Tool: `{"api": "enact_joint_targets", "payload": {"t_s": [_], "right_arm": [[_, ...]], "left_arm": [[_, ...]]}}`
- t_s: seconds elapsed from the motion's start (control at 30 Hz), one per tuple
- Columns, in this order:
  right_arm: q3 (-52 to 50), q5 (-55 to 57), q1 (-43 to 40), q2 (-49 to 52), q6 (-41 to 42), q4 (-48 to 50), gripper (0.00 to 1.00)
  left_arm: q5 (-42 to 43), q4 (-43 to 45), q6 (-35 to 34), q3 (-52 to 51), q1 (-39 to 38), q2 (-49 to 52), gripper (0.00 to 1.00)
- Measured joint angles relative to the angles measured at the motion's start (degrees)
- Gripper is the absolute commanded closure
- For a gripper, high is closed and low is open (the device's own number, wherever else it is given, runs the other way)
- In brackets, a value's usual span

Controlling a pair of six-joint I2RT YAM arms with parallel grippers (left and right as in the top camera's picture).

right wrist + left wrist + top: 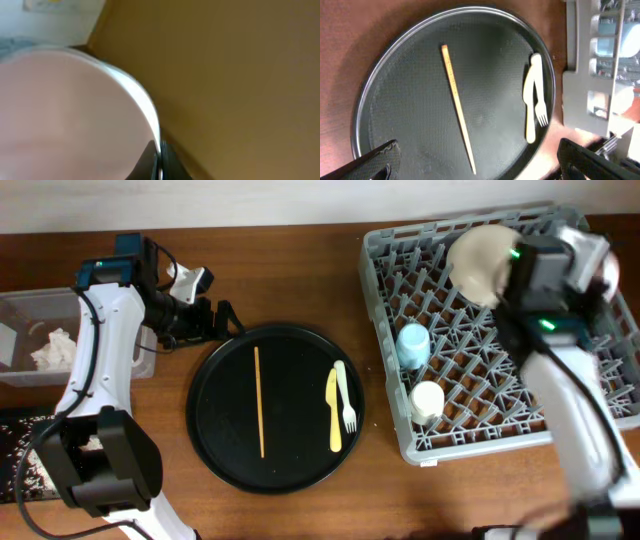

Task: Sort waste into correct bins and load items into the dishwasher rack
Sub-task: 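Carry the pink bowl right into the grey rack and release it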

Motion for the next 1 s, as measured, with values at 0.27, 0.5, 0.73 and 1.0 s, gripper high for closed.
{"api": "enact_joint_targets", "payload": {"t_s": [0.27, 0.5, 0.73, 1.0], "right_arm": [[-0.42, 17.03, -7.15, 16.0, -59.82, 52.96, 0.96], [0.2, 13.29, -11.91, 17.94, -42.4, 22.43, 0.96], [0.17, 7.98, -14.93, 18.14, -23.34, 1.79, 0.96], [0.31, 5.38, -14.01, 17.86, -15.65, -6.62, 0.96]], "left_arm": [[-0.07, 0.33, 0.0, 0.11, 0.0, -0.02, 0.0], [-0.07, 0.31, 0.0, 0.11, 0.0, -0.02, 0.0], [-0.07, 0.31, 0.0, 0.11, 0.0, -0.02, 0.0], [-0.07, 0.33, 0.0, 0.11, 0.0, -0.02, 0.0]]}}
